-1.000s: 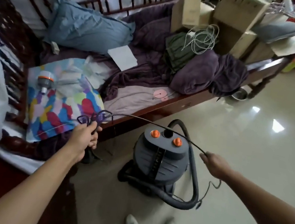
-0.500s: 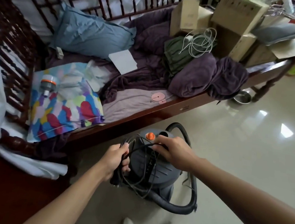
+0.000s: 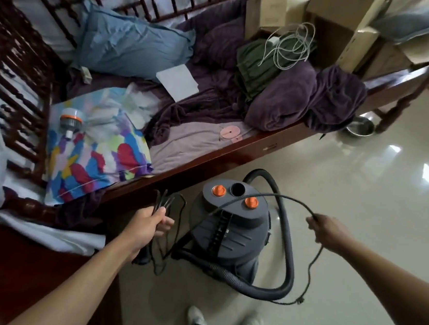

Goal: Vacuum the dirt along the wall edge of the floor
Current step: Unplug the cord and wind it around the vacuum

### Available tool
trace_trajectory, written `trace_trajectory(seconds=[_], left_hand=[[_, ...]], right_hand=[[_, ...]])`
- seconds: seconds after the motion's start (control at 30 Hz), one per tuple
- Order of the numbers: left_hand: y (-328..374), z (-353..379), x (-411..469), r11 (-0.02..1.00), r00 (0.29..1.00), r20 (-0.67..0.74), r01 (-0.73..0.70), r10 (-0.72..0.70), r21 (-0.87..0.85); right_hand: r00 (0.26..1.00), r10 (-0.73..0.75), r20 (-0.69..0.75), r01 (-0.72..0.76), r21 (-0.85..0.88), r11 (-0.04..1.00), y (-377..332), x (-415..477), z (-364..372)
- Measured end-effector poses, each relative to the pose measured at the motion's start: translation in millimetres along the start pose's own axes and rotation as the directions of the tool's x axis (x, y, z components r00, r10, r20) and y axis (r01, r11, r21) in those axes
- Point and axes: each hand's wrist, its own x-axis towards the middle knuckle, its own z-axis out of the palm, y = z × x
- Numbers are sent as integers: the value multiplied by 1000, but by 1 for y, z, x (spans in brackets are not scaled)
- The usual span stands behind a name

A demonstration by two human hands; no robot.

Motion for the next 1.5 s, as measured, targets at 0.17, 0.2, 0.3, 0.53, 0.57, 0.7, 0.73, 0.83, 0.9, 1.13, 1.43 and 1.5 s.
trace_trajectory(seconds=[0.17,0.2,0.3,0.53,0.57,0.7,0.73,0.83,0.9,1.13,1.43,1.5], left_hand=[[1,-11,7,993,993,-98,-54,64,106],[2,-15,8,991,990,-118,-69,82,111],[5,-24,9,986,980,-150,-114,131,118],[13,-14,22,983,980,-99,-166,174,84],[16,-10,24,990,986,-84,-143,144,18],[31,3,34,976,996,76,-31,48,-217],[35,5,35,970,989,141,-3,39,-244],[37,7,37,984,966,246,-42,84,-172],[36,5,41,986,955,259,-115,142,-117],[42,-40,61,993,840,534,-49,97,-103],[46,-13,55,968,579,802,-84,-145,235],[53,-11,52,965,477,857,-62,-195,254]], right_hand=[[856,-517,27,516,-127,847,-82,-34,-4],[812,-583,20,578,-157,801,-95,-42,-6],[729,-685,-10,669,-201,715,-124,-57,-10],[643,-765,-30,765,-26,644,-183,-87,-18],[647,-761,-51,762,12,648,-189,-87,-18],[702,-705,-103,712,122,691,-214,-85,-15],[716,-690,-109,698,136,703,-219,-84,-13],[766,-628,-141,643,188,742,-235,-79,-3],[800,-583,-138,599,225,768,-234,-72,4],[994,-106,-40,103,-52,993,-141,-50,34],[895,-346,-282,369,31,929,-188,-85,73],[951,-210,-225,240,111,964,-175,-92,76]])
